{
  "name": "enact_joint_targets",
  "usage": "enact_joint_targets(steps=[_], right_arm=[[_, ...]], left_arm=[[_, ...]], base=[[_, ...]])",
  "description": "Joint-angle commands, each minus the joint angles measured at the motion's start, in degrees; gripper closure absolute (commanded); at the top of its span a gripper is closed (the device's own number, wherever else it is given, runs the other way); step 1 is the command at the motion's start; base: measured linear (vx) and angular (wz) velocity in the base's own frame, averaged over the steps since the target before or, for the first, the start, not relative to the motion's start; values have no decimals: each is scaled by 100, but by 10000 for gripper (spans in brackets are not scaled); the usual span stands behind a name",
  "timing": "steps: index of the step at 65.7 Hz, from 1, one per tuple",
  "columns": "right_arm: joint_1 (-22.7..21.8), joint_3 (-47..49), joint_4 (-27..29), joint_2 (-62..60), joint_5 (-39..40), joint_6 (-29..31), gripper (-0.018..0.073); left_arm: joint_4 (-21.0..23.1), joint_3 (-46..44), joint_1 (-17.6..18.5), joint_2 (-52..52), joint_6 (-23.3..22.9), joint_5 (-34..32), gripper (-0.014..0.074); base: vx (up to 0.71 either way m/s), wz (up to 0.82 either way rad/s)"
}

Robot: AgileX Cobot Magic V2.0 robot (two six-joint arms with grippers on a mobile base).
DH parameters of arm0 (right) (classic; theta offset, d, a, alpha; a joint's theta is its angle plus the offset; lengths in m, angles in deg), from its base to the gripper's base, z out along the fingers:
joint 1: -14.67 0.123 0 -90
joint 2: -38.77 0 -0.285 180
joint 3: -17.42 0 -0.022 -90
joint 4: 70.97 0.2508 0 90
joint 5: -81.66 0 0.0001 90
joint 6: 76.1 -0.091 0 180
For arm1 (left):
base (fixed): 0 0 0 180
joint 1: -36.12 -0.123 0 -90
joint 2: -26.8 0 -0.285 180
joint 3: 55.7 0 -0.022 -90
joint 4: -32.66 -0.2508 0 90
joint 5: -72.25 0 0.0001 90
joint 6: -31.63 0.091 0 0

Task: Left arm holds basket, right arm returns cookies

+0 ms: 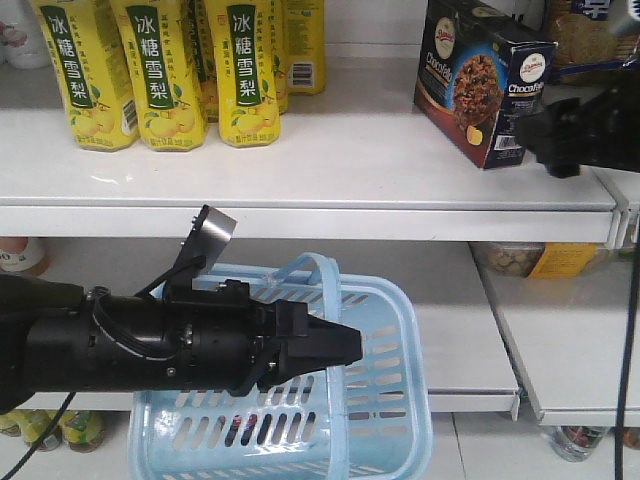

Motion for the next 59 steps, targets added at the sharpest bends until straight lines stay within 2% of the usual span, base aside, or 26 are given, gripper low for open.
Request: enact_joint_targets(steps=[1,12,29,50,59], right_arm=[[-235,166,17,-468,-142,-41,-13],[-266,-372,24,-1293,69,-41,-13],[-266,-2462,29,-3086,1253,-64,-13],[-266,-4403,67,-5329,1820,-121,-13],[-266,-4891,67,-5800,2102,-129,-13]], left_arm=[[539,-211,34,234,48,243,599],[539,-211,34,234,48,243,599],[539,-211,34,234,48,243,599],[539,-211,34,234,48,243,599],[539,-211,34,234,48,243,599]], base=[[0,0],[0,0],[0,0],[0,0],[0,0]])
